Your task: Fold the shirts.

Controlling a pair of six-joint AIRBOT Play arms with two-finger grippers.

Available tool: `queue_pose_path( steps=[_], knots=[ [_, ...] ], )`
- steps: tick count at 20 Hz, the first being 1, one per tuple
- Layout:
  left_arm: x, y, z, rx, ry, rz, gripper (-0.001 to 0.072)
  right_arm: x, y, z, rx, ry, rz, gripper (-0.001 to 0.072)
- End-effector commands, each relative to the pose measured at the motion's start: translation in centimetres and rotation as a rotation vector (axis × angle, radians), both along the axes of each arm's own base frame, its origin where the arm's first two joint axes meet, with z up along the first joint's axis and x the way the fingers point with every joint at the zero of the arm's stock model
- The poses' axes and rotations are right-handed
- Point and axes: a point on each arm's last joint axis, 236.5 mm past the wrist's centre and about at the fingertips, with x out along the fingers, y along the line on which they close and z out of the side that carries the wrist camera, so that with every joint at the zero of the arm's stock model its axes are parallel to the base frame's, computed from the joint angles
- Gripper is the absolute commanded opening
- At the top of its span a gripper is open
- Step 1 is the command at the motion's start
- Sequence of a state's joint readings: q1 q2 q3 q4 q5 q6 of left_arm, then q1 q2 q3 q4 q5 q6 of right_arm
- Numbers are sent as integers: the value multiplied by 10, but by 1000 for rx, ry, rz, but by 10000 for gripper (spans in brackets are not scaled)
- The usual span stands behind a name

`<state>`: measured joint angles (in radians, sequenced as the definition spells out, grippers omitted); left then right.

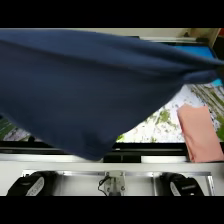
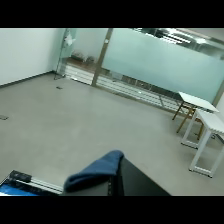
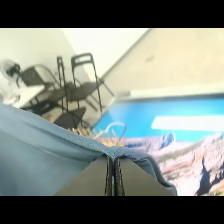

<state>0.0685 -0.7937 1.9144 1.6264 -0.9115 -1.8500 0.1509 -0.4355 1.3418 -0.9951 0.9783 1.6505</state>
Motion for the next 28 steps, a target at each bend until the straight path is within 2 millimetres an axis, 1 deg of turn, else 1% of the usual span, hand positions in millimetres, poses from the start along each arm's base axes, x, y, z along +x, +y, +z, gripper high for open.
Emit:
queue_pose_path(
  steps=[1, 4, 5, 6, 8, 9, 10, 12, 13, 14, 16, 18, 19, 21, 22, 23, 24, 26, 27, 28],
  knots=[
    [-26, -23, 17, 84, -51, -73, 28, -17, -5, 22, 37, -53, -13, 69],
    [-39, -23, 21, 147, -65, -52, 28, -9, -9, 27, 47, -71, -34, 70],
    [-42, -22, 19, 178, -56, -39, 28, -7, -12, 28, 42, -81, -52, 69],
    [-41, -22, 13, 200, -26, -36, 28, -5, -16, 28, 31, -86, -70, 69],
    [-32, -21, -16, 200, 95, -43, 28, 4, -24, 19, -14, -69, -113, 69],
    [-23, -20, -35, 212, 163, -46, 28, 12, -30, 8, -50, -37, -145, 69],
    [-9, -19, -57, 228, 232, -52, 28, 24, -36, -7, -87, 18, -179, 69],
    [24, -18, -103, 215, 345, -74, 28, 60, -49, -51, -182, 179, -240, 69],
    [46, -21, -127, 197, 385, -100, 29, 80, -52, -73, -219, 252, -251, 69],
    [67, -26, -149, 169, 404, -131, 29, 105, -51, -96, -239, 321, -254, 69],
    [112, -42, -190, 80, 405, -211, 29, 157, -47, -138, -259, 429, -256, 70],
    [155, -59, -231, 29, 406, -255, 29, 216, -43, -185, -246, 517, -273, 70],
    [175, -70, -252, 25, 418, -275, 29, 241, -42, -206, -220, 554, -290, 70],
    [207, -96, -298, 24, 493, -323, 30, 282, -39, -251, -145, 639, -328, 70],
    [220, -109, -324, 26, 547, -347, 30, 295, -37, -277, -127, 693, -333, 70],
    [230, -124, -355, 30, 614, -374, 30, 301, -32, -304, -128, 755, -323, 70],
    [237, -136, -385, 35, 682, -396, 30, 301, -26, -335, -131, 844, -304, 70],
    [238, -156, -447, 45, 844, -440, 30, 288, -15, -395, -155, 1035, -256, 70],
    [234, -163, -475, 50, 926, -460, 31, 281, -12, -416, -168, 1106, -238, 70],
    [228, -168, -495, 55, 994, -475, 35, 277, -9, -432, -174, 1156, -224, 70]
  ],
)
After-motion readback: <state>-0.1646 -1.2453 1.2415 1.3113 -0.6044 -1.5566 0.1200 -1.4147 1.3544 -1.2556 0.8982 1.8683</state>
